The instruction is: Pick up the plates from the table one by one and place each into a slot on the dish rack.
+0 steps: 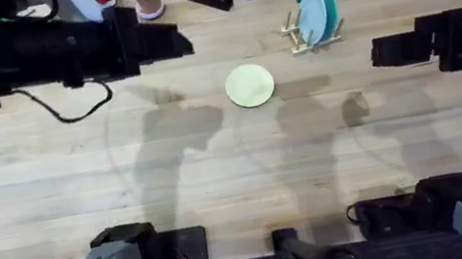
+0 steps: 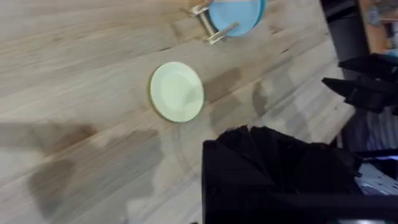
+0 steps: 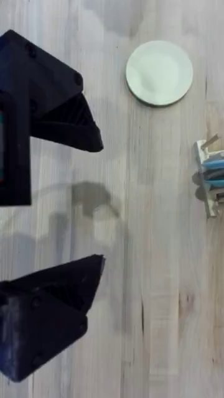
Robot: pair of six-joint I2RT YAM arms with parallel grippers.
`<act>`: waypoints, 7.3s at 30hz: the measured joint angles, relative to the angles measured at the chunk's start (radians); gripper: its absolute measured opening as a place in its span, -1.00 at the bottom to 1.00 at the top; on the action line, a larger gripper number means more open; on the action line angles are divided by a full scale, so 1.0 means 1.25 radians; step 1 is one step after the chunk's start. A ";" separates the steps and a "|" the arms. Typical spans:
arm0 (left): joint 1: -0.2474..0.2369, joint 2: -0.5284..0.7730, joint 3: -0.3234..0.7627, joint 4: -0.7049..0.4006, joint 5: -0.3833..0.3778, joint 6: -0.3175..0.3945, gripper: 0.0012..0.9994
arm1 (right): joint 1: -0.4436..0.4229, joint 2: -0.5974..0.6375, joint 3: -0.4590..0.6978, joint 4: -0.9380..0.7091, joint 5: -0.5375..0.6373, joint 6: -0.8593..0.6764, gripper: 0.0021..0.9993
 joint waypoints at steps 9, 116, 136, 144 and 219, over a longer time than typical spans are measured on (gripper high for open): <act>-0.043 0.119 0.001 0.079 0.095 0.029 -0.92 | 0.000 0.000 0.000 0.000 0.000 0.000 0.99; -0.089 0.663 -0.064 0.365 0.153 0.085 -0.92 | 0.322 0.491 0.002 0.407 -0.162 0.419 0.99; -0.089 0.663 -0.064 0.365 0.153 0.085 -0.92 | 0.387 0.634 0.003 0.505 -0.183 0.583 0.83; -0.089 0.663 -0.064 0.365 0.153 0.085 -0.92 | 0.387 0.639 0.003 0.513 -0.183 0.602 -0.19; -0.077 -0.101 -0.053 0.056 -0.262 0.085 0.99 | 0.167 0.306 0.591 -0.232 0.192 -0.079 -0.95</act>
